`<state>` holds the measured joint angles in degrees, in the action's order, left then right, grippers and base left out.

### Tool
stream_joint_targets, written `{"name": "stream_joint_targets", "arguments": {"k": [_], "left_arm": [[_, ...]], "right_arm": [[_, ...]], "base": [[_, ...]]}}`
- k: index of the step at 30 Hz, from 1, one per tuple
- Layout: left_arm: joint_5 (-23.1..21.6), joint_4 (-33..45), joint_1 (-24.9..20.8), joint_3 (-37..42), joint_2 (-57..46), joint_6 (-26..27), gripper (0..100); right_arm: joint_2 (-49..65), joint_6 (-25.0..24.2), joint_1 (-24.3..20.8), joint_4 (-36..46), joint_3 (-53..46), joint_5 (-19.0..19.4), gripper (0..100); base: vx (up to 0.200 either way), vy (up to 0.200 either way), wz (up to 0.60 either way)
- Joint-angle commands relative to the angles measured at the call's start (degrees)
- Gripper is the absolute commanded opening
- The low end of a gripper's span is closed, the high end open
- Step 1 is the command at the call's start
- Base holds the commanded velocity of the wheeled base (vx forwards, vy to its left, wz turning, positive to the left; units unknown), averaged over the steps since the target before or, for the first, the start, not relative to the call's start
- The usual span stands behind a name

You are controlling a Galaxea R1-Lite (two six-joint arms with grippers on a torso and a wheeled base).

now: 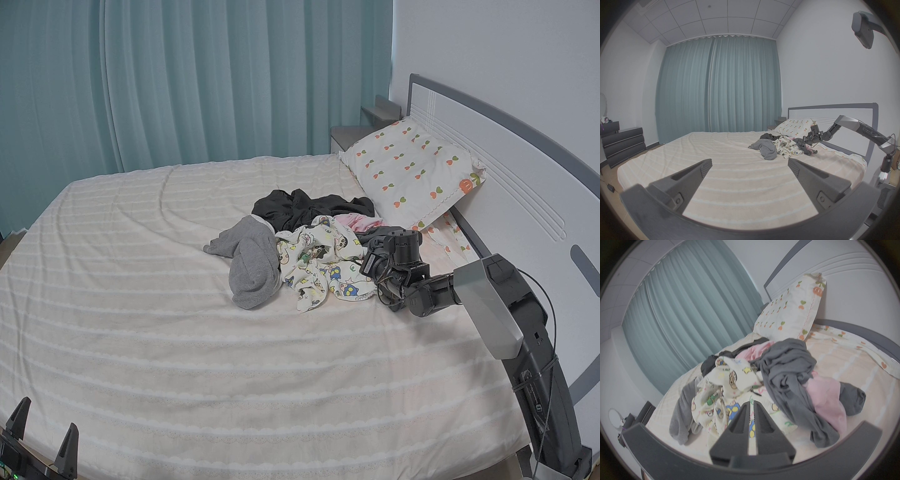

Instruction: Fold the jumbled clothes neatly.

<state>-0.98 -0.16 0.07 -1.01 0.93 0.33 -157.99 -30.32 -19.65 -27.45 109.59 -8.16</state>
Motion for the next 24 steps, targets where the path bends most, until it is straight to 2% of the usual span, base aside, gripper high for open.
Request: {"name": "stream_joint_targets", "arguments": {"k": [1, 2, 3, 24], "left_arm": [[0.0, 0.0, -0.1, 0.9, -0.9, 0.0, 100], [0.0, 0.0, 0.0, 0.9, -0.9, 0.0, 100], [0.0, 0.0, -0.1, 0.9, -0.9, 0.0, 100], [0.0, 0.0, -0.1, 0.9, -0.9, 0.0, 100]], "right_arm": [[0.1, 0.3, -0.1, 0.3, -0.7, 0.4, 0], [0.0, 0.3, -0.1, 0.6, -0.3, 0.5, 0], [-0.1, 0.3, -0.1, 0.7, 0.0, 0.6, 100], [-5.8, -0.3, -0.6, 0.6, 5.0, 1.3, 100]], "base": [[0.000, 0.000, 0.00], [0.000, 0.000, 0.00], [0.000, 0.000, 0.00], [0.000, 0.000, 0.00]]}}
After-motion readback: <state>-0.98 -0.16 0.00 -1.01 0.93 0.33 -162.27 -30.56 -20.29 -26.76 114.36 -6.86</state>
